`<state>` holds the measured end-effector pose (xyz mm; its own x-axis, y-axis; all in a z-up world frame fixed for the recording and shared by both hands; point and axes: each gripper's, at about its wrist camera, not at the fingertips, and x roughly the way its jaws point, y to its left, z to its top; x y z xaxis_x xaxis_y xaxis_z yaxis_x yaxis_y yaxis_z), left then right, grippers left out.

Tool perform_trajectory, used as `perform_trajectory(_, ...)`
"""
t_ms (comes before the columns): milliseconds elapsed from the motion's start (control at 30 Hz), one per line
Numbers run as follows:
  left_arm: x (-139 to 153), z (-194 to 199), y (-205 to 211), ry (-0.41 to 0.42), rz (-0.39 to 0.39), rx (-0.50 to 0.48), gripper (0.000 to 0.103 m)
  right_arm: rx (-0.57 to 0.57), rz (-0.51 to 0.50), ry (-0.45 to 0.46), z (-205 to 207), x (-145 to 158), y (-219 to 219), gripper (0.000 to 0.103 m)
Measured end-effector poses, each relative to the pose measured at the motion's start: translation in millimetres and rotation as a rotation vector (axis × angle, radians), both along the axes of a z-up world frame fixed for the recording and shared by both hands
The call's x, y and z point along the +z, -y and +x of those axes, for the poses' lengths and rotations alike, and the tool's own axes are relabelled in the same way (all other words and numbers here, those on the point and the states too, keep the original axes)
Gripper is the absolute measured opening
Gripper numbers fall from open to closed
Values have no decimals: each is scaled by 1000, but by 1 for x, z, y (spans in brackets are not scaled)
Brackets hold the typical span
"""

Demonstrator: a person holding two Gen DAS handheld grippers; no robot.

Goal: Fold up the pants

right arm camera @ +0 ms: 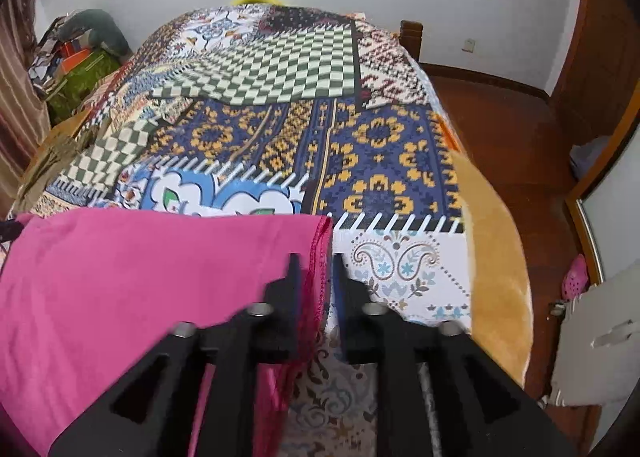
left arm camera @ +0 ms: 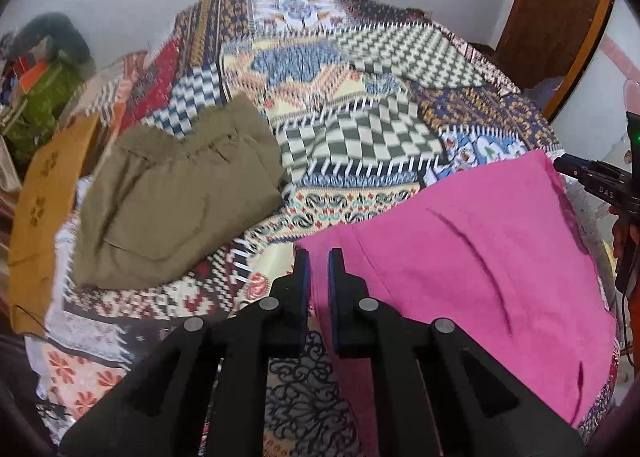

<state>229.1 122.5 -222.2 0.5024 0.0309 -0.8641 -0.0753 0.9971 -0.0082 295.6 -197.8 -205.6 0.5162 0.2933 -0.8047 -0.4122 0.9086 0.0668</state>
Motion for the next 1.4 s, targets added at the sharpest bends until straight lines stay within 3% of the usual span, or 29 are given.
perform_trajectory(167,32,-4,5,78,-1,1,25,58,42,51,-15,24,-11,35)
perform_trajectory(267,35,2,13,94,-36,-19,33,116,78,34,-19,26,-27,35)
perform_trajectory(533,-19,32,35,-50,-96,-77,33,226,78,-91,-22,-8,-72,35)
perform_trajectory(667,-32,27,27,-49,-129,-84,33,262,30,-117,-27,-26,-76,35)
perform_trajectory(700,-33,26,27,-46,-111,-80,33,262,39,-113,-27,-26,-73,35)
perform_trajectory(767,-38,23,28,-42,6,-53,34,245,55,-120,-24,-28,-65,35)
perform_trajectory(900,-41,20,27,-24,-1,-61,34,223,99,-133,-22,-29,-54,38)
perform_trajectory(1200,-14,5,23,-17,-1,-33,34,187,-13,-76,-38,-9,-47,43)
perform_trajectory(1400,22,-25,21,45,2,-1,34,145,25,-39,-58,25,-23,43)
